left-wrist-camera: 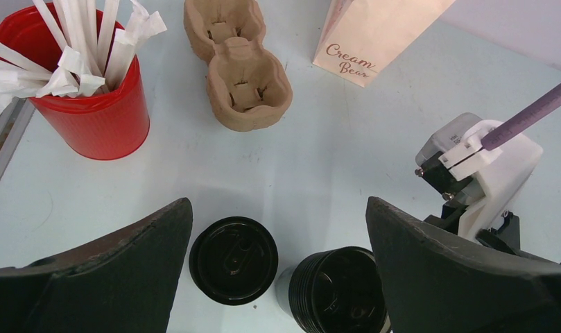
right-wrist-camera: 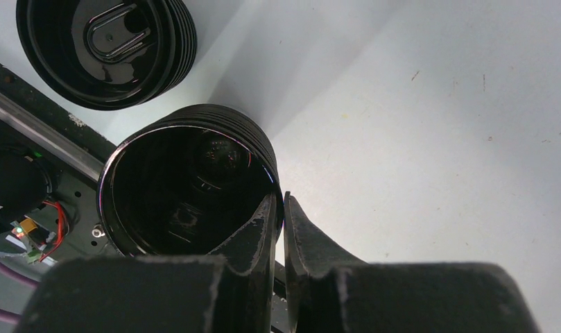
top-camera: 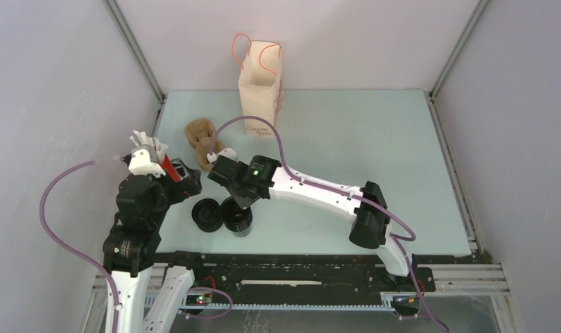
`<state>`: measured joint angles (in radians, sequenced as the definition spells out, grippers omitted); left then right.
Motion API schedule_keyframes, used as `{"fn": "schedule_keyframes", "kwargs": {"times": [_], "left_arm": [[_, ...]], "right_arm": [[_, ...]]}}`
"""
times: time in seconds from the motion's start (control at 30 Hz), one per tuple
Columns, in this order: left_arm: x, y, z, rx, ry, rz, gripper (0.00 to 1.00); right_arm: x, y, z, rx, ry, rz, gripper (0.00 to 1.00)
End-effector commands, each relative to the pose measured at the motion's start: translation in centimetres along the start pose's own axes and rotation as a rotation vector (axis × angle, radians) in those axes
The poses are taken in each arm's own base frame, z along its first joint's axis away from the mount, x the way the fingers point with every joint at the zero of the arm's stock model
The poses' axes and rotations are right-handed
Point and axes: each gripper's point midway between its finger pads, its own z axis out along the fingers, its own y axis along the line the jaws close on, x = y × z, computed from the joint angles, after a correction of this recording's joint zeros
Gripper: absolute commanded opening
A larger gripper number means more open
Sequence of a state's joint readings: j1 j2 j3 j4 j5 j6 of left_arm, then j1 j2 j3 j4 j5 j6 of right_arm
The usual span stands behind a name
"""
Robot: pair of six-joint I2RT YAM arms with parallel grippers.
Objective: Pack the takeout coffee
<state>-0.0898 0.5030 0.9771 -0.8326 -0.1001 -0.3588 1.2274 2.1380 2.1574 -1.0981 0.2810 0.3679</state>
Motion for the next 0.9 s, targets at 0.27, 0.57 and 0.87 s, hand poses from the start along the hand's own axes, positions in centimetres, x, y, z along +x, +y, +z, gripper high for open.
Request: {"fn": "schedule_keyframes", "kwargs": {"times": [0.27,0.57,0.87], "left_arm": [[-0.2,-0.3,0.3,0.018,-0.015,-0.004,1.0],[-0.7,-0.3,0.0,0.008,-0.035,-0.015,1.0],[2.2,-0.5,1.2,0.017,0.107,-0.031,1.0]], "right_arm": [[-1.9,1.5,-3.5,-0.116,-0.059,0.026,0.0],[-5.0,0.7,-12.5,-0.37,-0.235,0.178,0.0],[-3.2,-13.3,-14.7,-0.183,-0.343,0.373,0.0]]}}
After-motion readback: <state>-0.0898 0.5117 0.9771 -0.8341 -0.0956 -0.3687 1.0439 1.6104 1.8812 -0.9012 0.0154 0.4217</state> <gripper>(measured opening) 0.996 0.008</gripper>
